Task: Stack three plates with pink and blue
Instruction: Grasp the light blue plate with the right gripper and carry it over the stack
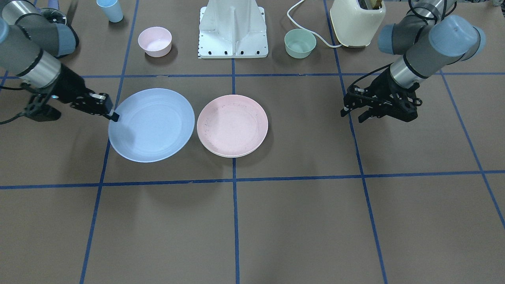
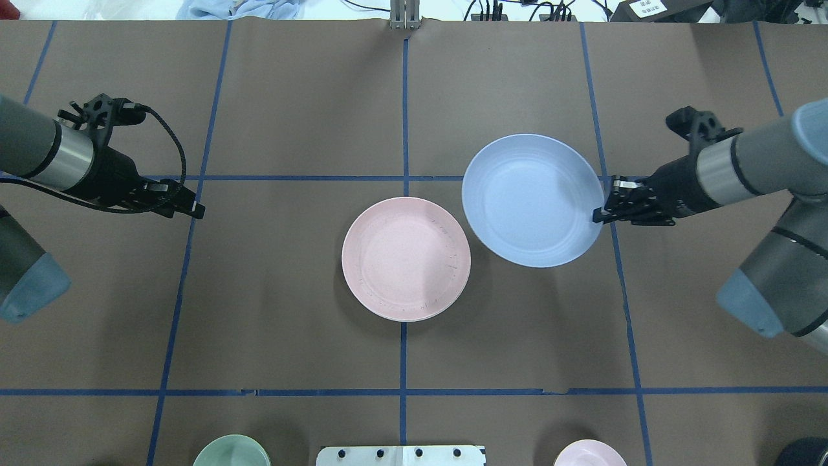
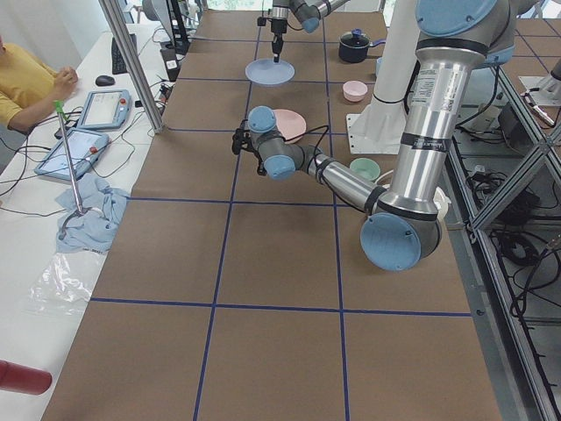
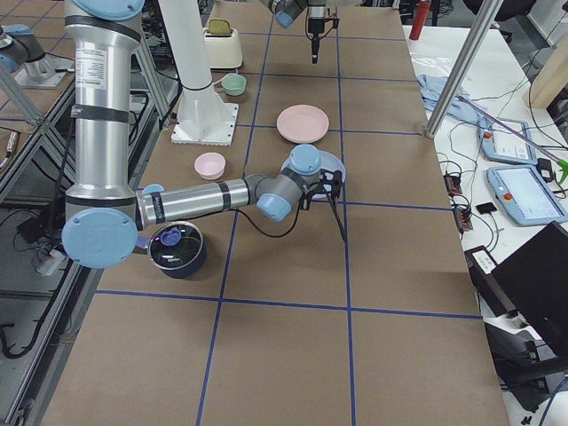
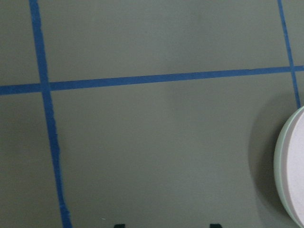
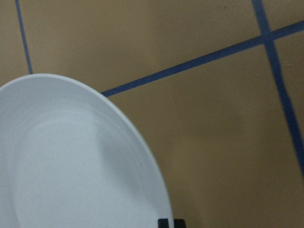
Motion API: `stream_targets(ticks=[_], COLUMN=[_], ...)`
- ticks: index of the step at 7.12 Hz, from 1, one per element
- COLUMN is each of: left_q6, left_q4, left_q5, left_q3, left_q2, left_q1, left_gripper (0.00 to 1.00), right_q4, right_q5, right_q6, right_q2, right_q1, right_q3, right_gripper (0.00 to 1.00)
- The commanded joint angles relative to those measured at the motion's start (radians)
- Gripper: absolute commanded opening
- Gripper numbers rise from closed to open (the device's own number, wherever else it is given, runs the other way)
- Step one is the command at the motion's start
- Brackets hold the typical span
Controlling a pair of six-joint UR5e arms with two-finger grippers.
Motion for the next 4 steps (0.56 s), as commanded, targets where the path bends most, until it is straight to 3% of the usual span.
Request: stream_targets(ticks=[1, 2, 3, 4], left_q6=[0.06, 0.06, 0.06, 0.06], left_q4=[0.0, 0.0, 0.0, 0.0], left_q5=[-0.012, -0.012, -0.01, -0.01], left_q3=[-0.004, -0.006, -0.004, -0.004], left_q2=[0.036, 0.033, 0.033, 0.033], left_q1=[-0.026, -0.026, -0.026, -0.026], left_gripper=[0.67, 0.67, 0.67, 0.67], right_q4=[-0.158, -0.314, -0.318, -0.322], right_q5=[-0.084, -0.169, -0.235, -0.236], right_q6=[0.123, 0.124, 0.122, 0.121], right_q2=[0.164, 0.238, 0.237, 0.237], right_q1=[-0.158, -0.216, -0.285, -0.287], right_q3=[0.009, 0.01, 0.004, 0.004], right_gripper=[0.0, 0.0, 0.0, 0.0])
